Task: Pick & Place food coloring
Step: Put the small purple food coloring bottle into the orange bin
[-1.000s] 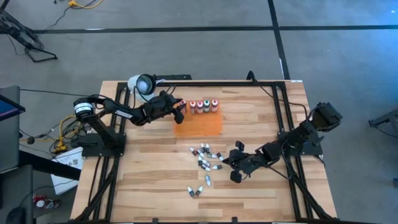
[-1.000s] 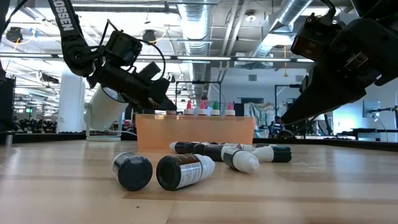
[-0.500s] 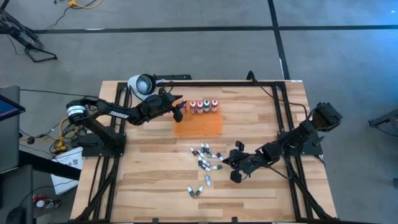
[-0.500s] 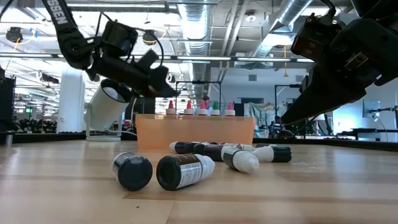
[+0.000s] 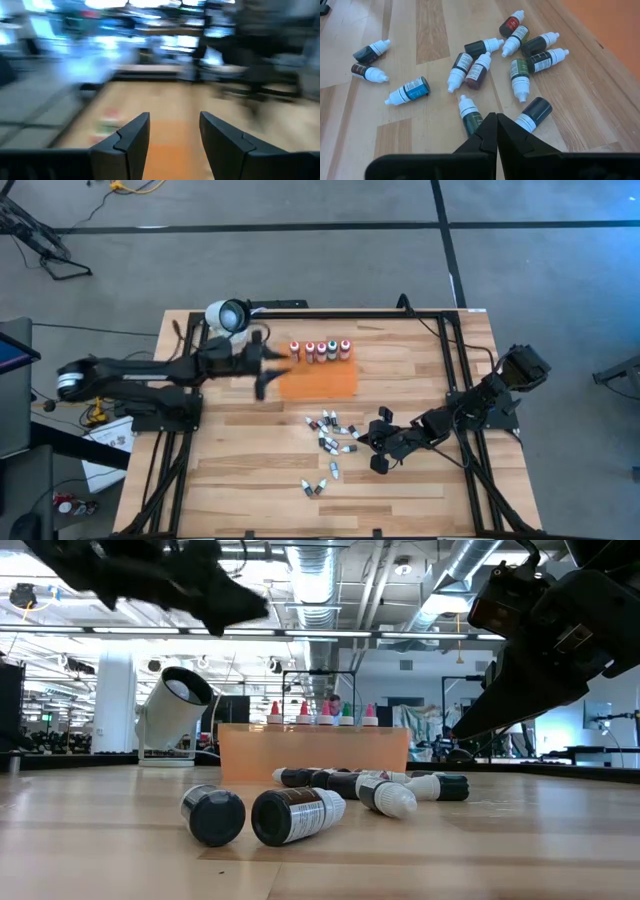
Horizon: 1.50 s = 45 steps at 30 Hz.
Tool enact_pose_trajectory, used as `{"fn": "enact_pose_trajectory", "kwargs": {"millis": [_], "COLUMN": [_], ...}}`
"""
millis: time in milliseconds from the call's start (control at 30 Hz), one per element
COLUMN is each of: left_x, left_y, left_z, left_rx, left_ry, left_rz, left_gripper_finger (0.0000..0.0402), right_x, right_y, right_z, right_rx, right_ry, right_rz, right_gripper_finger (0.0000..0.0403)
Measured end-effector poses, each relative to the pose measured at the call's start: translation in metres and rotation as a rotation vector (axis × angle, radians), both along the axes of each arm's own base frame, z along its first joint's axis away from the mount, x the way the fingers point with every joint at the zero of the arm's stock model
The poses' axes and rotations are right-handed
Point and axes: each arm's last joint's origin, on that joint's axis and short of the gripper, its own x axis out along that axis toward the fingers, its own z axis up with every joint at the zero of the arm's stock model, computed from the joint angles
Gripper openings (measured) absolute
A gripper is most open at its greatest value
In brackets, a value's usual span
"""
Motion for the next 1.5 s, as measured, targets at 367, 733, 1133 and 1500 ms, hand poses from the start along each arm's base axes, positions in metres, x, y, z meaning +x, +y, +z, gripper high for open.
{"fn": "enact_pose_trajectory", "kwargs": {"millis": [367, 733, 1133, 1500], "left_x": [-0.041, -0.047, -0.046, -0.046], "left_y": [-0.079, -0.113, -0.112, -0.111], "left_z": [-0.013, -0.028, -0.025, -0.026], "left_rx": [-0.173, -0.063, -0.012, 0.019], "left_ry": [0.191, 0.2, 0.159, 0.168], "left_rz": [-0.55, -0.475, -0.415, -0.412], "left_gripper_finger": [0.0167, 0.0167, 0.0167, 0.0167], "right_x": [0.002, 0.009, 0.011, 0.022], "right_y": [-0.002, -0.018, -0.007, -0.015], "right_z": [0.002, 0.001, -0.031, -0.034], "right_rx": [-0.06, 0.01, -0.047, -0.034], "right_ry": [-0.025, -0.026, 0.036, 0.031], "right_rz": [-0.005, -0.109, -0.094, -0.135], "right_gripper_finger": [0.0004, 0.009, 0.0113, 0.0113]}}
